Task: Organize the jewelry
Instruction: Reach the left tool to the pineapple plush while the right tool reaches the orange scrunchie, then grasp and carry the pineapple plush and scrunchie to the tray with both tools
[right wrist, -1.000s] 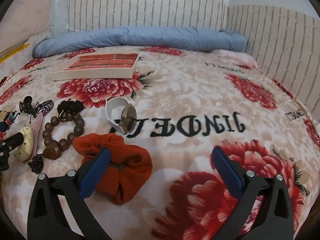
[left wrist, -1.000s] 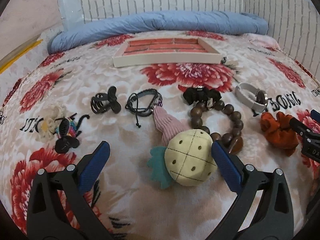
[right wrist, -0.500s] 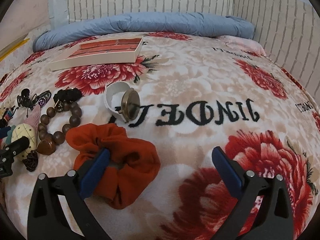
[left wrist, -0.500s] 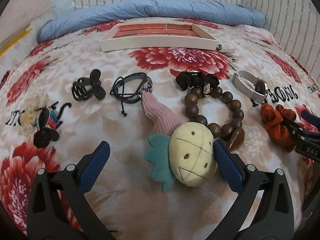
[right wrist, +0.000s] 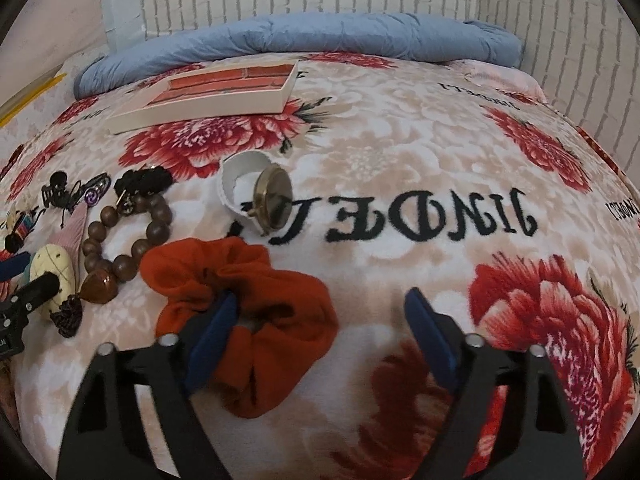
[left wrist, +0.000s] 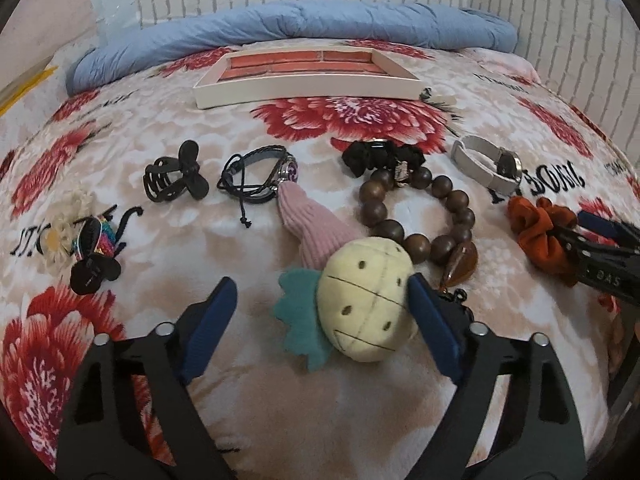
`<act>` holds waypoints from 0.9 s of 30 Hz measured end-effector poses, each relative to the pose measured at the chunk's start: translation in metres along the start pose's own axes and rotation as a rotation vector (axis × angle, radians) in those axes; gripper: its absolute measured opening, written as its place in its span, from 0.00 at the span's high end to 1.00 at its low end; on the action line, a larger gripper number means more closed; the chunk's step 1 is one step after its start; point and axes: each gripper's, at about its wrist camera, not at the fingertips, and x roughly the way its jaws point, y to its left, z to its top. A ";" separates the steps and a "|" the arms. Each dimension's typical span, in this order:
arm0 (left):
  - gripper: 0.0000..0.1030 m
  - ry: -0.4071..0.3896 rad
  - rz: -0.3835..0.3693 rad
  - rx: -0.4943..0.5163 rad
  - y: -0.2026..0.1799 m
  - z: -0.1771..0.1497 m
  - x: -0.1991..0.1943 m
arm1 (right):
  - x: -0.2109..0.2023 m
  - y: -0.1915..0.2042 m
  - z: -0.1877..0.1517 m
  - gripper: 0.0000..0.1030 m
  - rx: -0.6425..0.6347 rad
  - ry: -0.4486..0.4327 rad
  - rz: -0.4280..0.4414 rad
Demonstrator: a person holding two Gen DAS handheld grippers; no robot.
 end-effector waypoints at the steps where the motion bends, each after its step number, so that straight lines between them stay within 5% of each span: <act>1: 0.23 -0.004 0.007 0.016 -0.002 -0.001 -0.002 | 0.000 0.001 0.000 0.30 -0.004 0.002 0.004; 6: 0.31 0.000 0.005 0.044 -0.004 -0.003 -0.004 | 0.000 0.007 -0.001 0.46 -0.027 0.012 0.032; 12: 0.54 0.001 -0.035 0.078 -0.009 -0.006 -0.009 | 0.001 0.011 -0.003 0.62 -0.033 0.015 0.064; 27: 0.68 -0.046 0.027 0.142 -0.014 -0.007 -0.032 | -0.012 0.008 0.000 0.82 -0.012 -0.032 0.124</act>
